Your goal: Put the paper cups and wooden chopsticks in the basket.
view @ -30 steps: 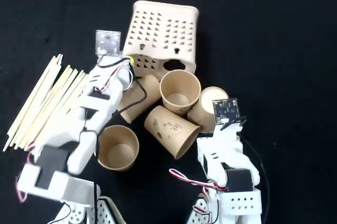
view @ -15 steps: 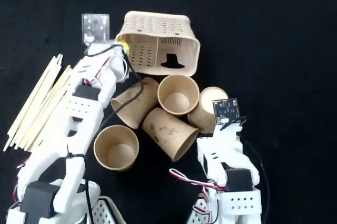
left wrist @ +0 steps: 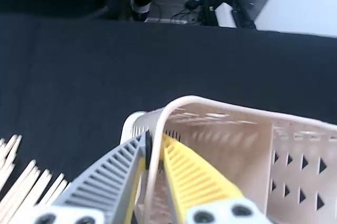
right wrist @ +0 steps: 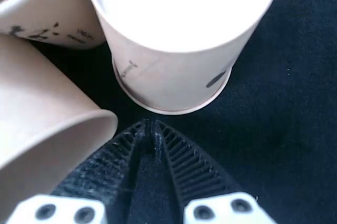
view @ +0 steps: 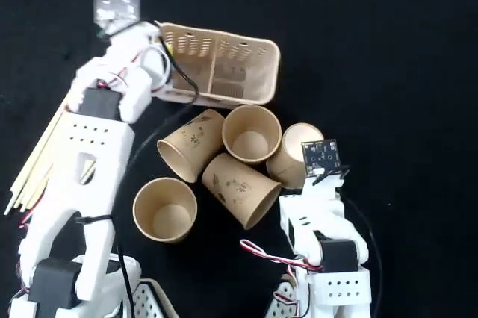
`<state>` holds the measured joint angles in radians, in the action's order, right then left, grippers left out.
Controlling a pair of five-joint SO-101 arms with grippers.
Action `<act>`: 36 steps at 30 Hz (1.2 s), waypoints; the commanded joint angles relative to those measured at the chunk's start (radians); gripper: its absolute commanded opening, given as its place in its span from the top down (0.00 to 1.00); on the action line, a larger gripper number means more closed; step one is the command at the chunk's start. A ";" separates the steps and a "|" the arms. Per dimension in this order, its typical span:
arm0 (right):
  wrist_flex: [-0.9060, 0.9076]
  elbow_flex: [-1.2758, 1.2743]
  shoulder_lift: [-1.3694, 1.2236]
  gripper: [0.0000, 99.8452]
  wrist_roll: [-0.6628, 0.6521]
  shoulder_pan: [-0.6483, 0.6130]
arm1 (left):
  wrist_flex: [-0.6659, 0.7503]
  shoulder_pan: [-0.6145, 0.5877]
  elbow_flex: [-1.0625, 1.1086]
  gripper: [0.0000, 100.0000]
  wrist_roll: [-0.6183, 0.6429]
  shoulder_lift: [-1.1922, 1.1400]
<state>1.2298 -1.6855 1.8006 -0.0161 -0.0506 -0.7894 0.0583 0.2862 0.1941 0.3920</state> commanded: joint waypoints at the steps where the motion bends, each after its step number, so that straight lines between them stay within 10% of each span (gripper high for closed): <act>1: -0.015 0.001 0.070 0.99 -0.002 0.006 | -0.091 -0.051 -0.176 0.97 0.094 0.021; 24: -0.015 0.001 0.070 0.99 -0.002 0.006 | -0.514 -0.062 -0.628 0.74 0.081 -0.273; 36: -0.015 0.001 0.070 0.99 -0.002 0.006 | -0.973 -0.338 -0.846 0.74 -0.198 -0.270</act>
<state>1.2298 -1.6855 1.8006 -0.0161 -0.0506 -1.6732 -0.1718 -0.5470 0.0606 0.1112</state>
